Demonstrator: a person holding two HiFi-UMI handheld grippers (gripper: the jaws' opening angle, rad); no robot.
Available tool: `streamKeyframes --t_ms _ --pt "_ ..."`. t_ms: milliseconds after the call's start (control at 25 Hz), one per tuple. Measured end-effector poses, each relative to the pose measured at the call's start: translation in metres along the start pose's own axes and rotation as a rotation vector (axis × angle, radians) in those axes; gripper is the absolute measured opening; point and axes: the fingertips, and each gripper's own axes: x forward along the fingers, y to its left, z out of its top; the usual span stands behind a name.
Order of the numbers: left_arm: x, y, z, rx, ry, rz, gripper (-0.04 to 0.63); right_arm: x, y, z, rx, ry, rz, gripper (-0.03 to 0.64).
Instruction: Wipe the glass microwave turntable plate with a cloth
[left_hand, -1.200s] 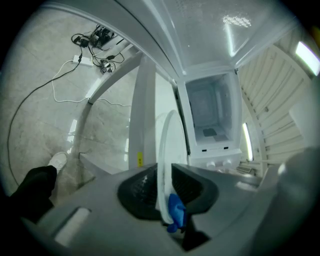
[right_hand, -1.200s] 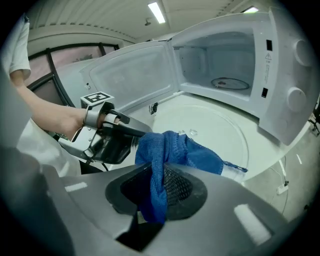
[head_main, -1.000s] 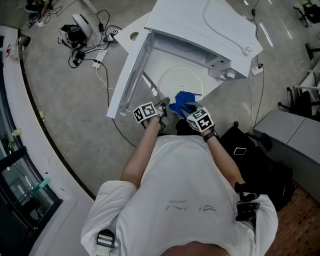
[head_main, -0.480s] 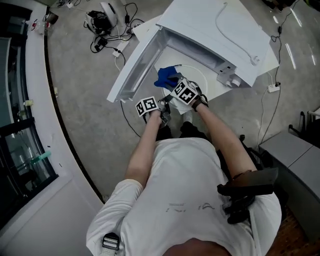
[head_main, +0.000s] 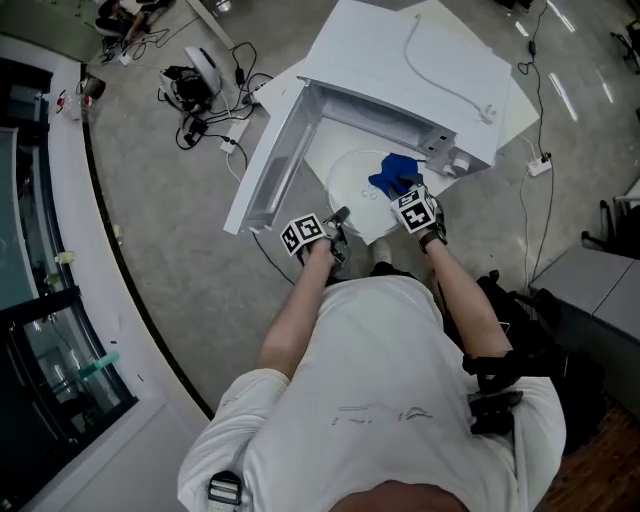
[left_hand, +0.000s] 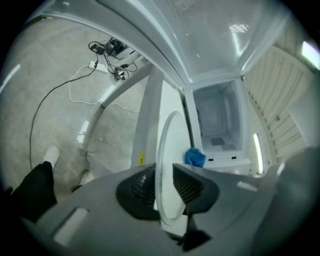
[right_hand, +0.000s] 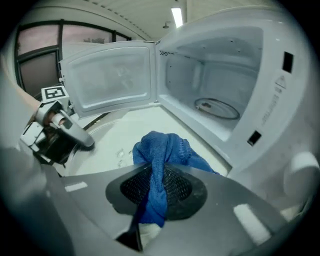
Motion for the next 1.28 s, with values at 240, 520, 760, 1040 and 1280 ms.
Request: streamKeyframes --t_ms 240,520,760,1040,1280 --pt "0.001 -0.001 -0.001 0.046 0.009 0.012 0.080 -0.032 0.067 -0.058 -0.011 0.147 0.233 0.064" --pt "0.000 0.000 0.000 0.027 0.009 -0.010 0.080 -0.032 0.130 -0.058 -0.047 0.170 0.417 0.064" --pt "0.001 0.001 0.000 -0.015 -0.014 -0.033 0.074 -0.030 0.075 0.028 -0.131 0.027 0.140 0.066" --pt "-0.004 0.008 -0.004 -0.006 -0.022 0.006 0.086 0.052 0.124 0.086 -0.233 -0.043 0.337 0.072" --pt "-0.003 0.007 -0.006 -0.024 -0.029 -0.004 0.084 0.036 0.092 0.045 -0.160 -0.027 0.274 0.071"
